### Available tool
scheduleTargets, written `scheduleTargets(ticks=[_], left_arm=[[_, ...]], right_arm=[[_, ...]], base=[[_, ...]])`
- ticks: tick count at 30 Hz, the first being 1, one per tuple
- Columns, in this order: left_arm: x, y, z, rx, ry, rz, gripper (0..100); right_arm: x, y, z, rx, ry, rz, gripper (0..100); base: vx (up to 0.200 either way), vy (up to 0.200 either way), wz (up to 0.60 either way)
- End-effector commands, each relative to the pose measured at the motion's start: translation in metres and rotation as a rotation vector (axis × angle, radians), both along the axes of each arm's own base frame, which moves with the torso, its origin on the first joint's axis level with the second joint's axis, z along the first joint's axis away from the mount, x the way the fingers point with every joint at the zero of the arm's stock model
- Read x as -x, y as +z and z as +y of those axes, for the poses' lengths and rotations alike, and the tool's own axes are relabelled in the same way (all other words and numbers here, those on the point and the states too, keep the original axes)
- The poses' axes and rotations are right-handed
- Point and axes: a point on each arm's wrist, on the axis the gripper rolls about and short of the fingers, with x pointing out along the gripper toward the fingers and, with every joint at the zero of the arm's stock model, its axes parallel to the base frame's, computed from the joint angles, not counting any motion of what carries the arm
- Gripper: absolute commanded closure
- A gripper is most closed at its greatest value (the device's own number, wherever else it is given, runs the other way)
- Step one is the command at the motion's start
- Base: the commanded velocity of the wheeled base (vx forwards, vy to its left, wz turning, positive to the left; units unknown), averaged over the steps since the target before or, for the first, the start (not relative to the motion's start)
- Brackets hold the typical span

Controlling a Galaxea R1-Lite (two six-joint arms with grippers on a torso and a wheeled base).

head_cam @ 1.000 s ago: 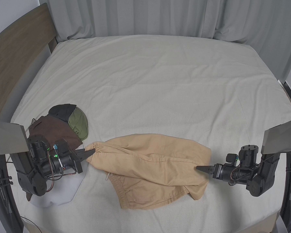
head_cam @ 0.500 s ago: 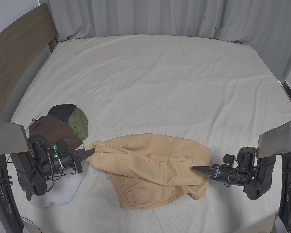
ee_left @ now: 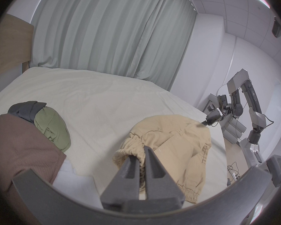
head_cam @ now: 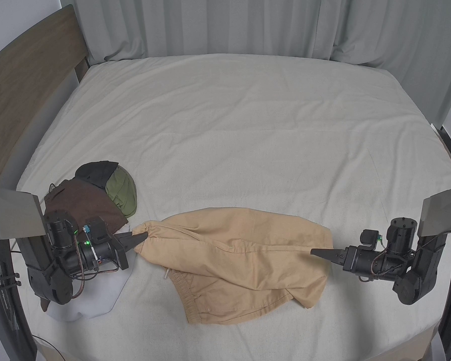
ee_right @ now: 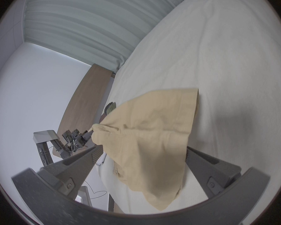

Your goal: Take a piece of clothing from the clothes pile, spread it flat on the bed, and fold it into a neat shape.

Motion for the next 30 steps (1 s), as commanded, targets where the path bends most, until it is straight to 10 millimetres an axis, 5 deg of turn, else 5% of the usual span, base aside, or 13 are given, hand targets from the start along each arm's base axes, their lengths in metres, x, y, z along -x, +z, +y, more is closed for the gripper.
scheduleTargets(ticks=[1,16,29,30], left_arm=[[0.000,-0.003,0.000,0.000,-0.002,0.009,100],[0.001,-0.003,-0.001,0.000,-0.003,0.011,100],[0.001,-0.002,-0.001,0.000,-0.003,0.006,100],[0.001,-0.002,-0.001,0.000,-0.005,0.006,100]], right_arm=[[0.003,0.014,-0.007,-0.009,-0.013,-0.041,0],[0.005,0.020,-0.011,-0.041,0.053,-0.057,0],[-0.011,-0.002,-0.001,-0.024,0.048,-0.029,0],[-0.011,-0.002,-0.001,-0.025,0.047,-0.030,100]], base=[[0.000,0.000,0.00],[0.000,0.000,0.00],[0.000,0.000,0.00],[0.000,0.000,0.00]])
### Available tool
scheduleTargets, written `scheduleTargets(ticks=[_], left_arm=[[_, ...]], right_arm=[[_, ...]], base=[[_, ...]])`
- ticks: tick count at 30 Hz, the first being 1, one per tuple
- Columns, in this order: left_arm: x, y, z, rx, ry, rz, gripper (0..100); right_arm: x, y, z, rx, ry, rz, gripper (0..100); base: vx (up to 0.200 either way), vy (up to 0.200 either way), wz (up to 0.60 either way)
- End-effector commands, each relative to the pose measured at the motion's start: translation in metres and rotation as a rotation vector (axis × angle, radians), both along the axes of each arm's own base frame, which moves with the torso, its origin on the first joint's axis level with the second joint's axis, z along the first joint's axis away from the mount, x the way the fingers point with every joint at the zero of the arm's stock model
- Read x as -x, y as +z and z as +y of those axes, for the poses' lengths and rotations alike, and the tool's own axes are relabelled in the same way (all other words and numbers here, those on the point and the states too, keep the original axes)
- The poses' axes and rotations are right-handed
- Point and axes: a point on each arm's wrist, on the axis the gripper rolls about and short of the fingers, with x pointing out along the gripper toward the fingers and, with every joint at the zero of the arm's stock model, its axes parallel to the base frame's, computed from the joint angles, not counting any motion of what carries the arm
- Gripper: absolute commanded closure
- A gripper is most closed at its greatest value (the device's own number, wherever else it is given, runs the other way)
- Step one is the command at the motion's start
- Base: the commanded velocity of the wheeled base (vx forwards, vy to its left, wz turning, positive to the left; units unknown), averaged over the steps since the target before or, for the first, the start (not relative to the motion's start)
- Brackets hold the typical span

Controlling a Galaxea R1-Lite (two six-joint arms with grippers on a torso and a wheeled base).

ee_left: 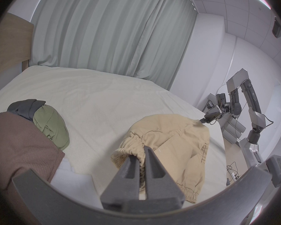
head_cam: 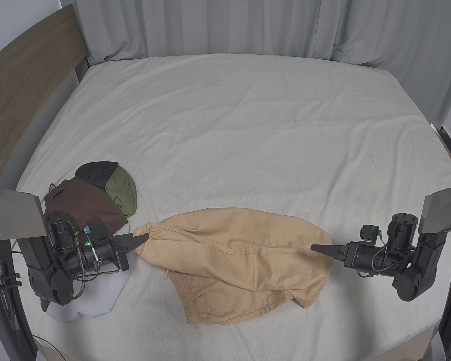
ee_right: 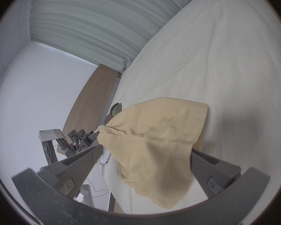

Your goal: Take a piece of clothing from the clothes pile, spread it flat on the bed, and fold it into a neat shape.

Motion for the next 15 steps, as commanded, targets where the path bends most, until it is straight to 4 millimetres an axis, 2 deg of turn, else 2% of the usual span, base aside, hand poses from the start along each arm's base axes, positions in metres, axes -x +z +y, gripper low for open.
scheduleTargets(ticks=[1,11,15], left_arm=[[0.000,0.001,0.000,0.000,0.001,-0.004,100],[0.000,0.001,0.000,0.000,0.001,-0.006,100],[-0.001,0.002,0.001,0.000,0.003,-0.010,100]], right_arm=[[-0.004,-0.008,0.002,0.003,0.001,0.014,100],[-0.002,-0.003,-0.003,0.002,-0.011,0.007,100],[0.001,0.004,-0.004,-0.002,-0.010,-0.011,100]], base=[[0.000,0.000,0.00],[0.000,0.000,0.00],[0.000,0.000,0.00]])
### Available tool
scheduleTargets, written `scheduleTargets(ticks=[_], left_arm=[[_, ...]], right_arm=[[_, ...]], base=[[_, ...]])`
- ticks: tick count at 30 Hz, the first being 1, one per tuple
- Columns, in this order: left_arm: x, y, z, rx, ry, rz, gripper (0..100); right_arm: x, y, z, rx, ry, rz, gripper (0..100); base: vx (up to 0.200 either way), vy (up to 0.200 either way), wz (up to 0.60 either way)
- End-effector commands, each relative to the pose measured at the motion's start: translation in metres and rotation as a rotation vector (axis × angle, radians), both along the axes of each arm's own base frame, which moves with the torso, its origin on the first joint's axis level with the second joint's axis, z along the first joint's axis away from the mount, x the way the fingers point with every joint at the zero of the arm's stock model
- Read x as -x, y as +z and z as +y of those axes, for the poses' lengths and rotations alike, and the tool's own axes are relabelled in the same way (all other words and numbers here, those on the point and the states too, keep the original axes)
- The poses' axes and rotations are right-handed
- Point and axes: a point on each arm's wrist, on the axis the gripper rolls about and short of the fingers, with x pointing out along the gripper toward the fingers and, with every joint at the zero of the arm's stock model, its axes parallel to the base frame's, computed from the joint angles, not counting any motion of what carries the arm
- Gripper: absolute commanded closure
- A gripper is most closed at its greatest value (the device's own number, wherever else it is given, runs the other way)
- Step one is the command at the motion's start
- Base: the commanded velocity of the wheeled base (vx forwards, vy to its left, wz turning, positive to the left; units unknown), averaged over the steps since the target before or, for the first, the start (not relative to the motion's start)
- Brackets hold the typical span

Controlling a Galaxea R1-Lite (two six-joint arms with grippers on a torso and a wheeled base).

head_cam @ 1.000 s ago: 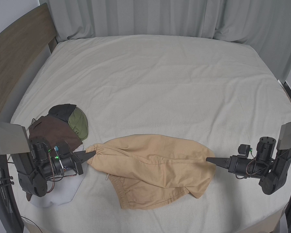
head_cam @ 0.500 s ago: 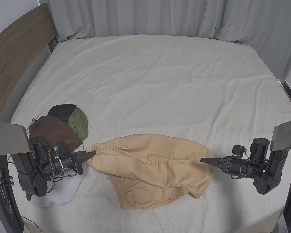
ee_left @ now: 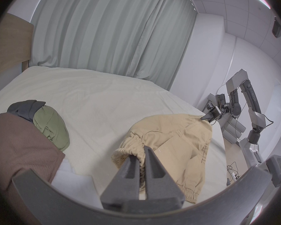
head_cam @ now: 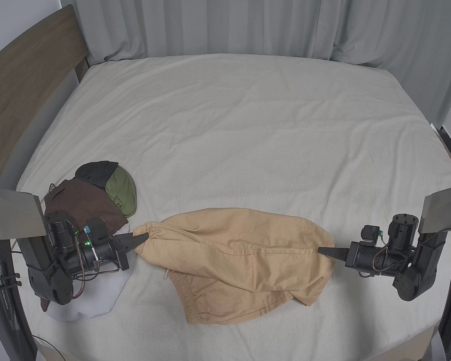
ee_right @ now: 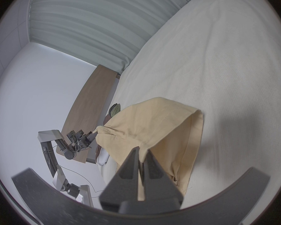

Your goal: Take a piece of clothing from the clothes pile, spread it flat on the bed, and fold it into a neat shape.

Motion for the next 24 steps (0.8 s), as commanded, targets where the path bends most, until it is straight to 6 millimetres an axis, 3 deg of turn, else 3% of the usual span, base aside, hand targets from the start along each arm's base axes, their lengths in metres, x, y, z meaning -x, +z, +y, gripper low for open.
scheduleTargets(ticks=[1,8,18,19,24], left_arm=[[0.000,0.001,0.000,0.000,0.001,-0.006,100],[0.000,0.001,0.000,0.000,0.001,-0.004,100],[0.000,0.001,0.000,0.000,0.001,-0.004,100],[0.000,0.001,0.000,0.000,0.000,-0.003,100],[0.000,0.001,0.000,0.000,0.000,-0.003,100]], right_arm=[[0.004,0.010,-0.001,-0.005,0.001,-0.020,100],[0.014,0.015,-0.002,-0.019,0.040,-0.013,100],[0.013,0.012,0.002,-0.017,0.056,-0.008,100],[0.012,0.013,0.003,-0.018,0.059,-0.013,0],[0.012,0.010,0.012,-0.017,0.087,-0.011,0]], base=[[0.000,0.000,0.00],[0.000,0.000,0.00],[0.000,0.000,0.00],[0.000,0.000,0.00],[0.000,0.000,0.00]])
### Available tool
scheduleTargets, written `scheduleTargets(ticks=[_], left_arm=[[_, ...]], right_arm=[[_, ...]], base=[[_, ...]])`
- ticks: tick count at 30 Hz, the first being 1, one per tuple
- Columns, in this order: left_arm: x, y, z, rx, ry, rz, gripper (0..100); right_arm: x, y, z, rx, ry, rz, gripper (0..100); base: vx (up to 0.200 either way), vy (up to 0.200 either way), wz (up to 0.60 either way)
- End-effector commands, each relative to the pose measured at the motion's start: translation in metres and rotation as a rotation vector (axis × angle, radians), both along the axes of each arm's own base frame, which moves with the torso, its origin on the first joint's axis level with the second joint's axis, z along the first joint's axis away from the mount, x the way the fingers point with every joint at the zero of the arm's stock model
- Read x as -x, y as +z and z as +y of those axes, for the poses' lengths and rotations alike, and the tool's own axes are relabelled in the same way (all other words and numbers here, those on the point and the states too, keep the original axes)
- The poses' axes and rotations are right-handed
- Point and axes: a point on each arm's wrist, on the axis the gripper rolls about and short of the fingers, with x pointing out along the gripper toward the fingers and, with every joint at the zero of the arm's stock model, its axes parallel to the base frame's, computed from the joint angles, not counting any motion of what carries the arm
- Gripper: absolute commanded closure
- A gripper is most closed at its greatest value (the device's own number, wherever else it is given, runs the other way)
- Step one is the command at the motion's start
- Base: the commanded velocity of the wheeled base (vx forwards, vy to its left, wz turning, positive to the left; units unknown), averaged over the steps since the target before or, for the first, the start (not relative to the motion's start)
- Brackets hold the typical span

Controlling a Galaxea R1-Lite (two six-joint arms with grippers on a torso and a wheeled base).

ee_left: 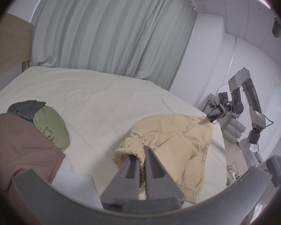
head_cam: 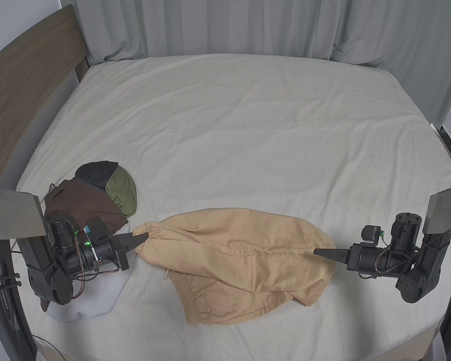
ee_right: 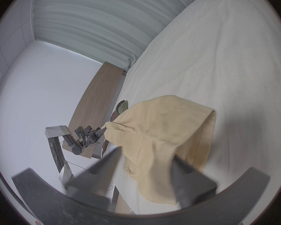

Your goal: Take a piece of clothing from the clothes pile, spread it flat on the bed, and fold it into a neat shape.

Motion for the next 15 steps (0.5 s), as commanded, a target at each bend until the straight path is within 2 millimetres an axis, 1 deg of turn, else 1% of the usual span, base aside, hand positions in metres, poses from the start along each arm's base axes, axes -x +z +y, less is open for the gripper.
scheduleTargets(ticks=[1,8,15], left_arm=[[-0.0001,0.0001,-0.0002,0.000,0.000,-0.002,100],[-0.0001,0.0005,0.0003,0.000,0.001,-0.004,100],[0.0003,0.0008,0.0003,0.000,0.001,-0.004,100]], right_arm=[[-0.0004,-0.0024,0.0062,0.000,0.021,0.003,0],[-0.0038,-0.0020,0.0085,0.000,0.023,-0.009,0],[-0.0079,-0.0081,0.0110,0.003,0.025,0.000,0]], base=[[0.000,0.000,0.00],[0.000,0.000,0.00],[0.000,0.000,0.00]])
